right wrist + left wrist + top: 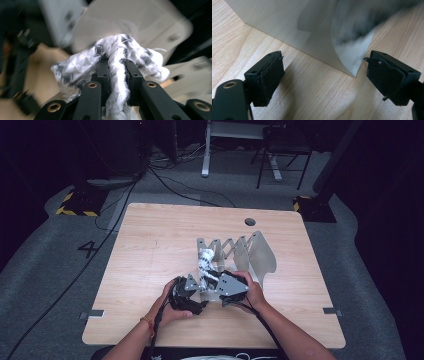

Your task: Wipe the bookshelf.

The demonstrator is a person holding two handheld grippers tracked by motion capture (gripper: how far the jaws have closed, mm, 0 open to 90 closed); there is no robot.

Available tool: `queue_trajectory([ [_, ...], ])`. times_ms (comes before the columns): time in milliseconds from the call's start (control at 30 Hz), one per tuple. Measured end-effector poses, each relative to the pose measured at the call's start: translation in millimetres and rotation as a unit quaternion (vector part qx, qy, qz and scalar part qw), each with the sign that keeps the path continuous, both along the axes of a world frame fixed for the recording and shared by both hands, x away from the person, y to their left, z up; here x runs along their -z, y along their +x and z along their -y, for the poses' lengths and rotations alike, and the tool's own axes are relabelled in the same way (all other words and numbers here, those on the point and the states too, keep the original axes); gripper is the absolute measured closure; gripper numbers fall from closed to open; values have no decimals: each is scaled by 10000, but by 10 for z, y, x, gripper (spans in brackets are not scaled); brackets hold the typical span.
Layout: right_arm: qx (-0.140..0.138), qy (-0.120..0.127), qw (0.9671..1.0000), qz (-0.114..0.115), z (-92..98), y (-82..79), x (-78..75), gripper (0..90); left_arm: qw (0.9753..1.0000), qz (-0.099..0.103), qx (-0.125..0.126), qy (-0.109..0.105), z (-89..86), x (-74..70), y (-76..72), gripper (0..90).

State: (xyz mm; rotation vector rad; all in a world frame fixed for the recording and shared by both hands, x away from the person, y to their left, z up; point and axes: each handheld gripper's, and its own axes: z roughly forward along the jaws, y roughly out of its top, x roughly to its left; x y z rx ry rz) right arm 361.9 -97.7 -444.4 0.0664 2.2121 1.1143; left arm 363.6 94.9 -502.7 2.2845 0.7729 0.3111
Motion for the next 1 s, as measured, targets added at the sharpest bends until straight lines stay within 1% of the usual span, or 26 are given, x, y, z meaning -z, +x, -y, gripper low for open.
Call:
queue_trajectory([
  [100, -45, -483, 9985, -251, -34, 27, 160, 778, 10000, 5, -20, -15, 2, 2, -4, 143],
  [167, -19, -706, 9969, -349, -40, 33, 260, 778, 10000, 7, -27, -19, 2, 2, -6, 144],
  [200, 11, -797, 9960, -404, -37, 34, 299, 778, 10000, 12, -30, -21, 3, 2, -9, 144],
  [300, 96, -906, 9944, -543, 9, 60, 359, 776, 10000, 3, -44, -38, 2, 3, -18, 147],
  [367, 167, -915, 9938, -612, 61, 72, 359, 775, 10000, 2, -79, -49, -2, 4, -30, 146],
  [400, 236, -894, 9935, -670, 112, 71, 342, 775, 10000, -24, -81, -21, -8, 0, -35, 146],
  [467, 317, -847, 9935, -686, 211, 66, 285, 774, 9999, 45, -129, 107, -14, -25, -44, 156],
  [500, 331, -813, 9939, -666, 266, 67, 243, 774, 9998, 0, -173, 83, -14, -32, -49, 169],
  [533, 355, -734, 9942, -698, 308, 63, 210, 774, 9998, -51, -186, -27, -19, -49, -59, 197],
  [567, 377, -591, 9944, -792, 387, 41, 155, 774, 9998, -26, -157, -94, -18, -71, -74, 202],
  [633, 352, -473, 9953, -775, 543, -34, 63, 772, 9994, 168, -170, -243, 0, -137, -118, 194],
  [700, 269, -356, 9957, -815, 670, -99, -19, 770, 9981, 375, -262, -407, 16, -227, -144, 192],
  [733, 229, -285, 9961, -805, 746, -137, -66, 770, 9972, 430, -325, -527, 25, -268, -148, 192],
  [767, 184, -223, 9960, -848, 824, -173, -107, 766, 9964, 517, -385, -547, 29, -308, -142, 193],
  [833, 57, -213, 9952, -956, 977, -241, -161, 762, 9940, 635, -627, -631, 37, -364, -126, 205],
  [900, 80, -244, 9945, -1020, 1127, -299, -165, 762, 9918, 695, -744, -772, 22, -416, -105, 208],
  [933, 79, -274, 9936, -1091, 1203, -323, -151, 762, 9908, 760, -811, -771, 15, -442, -99, 211],
  [1000, 205, -329, 9921, -1190, 1355, -347, -96, 762, 9892, 840, -860, -836, -5, -486, -85, 218],
])
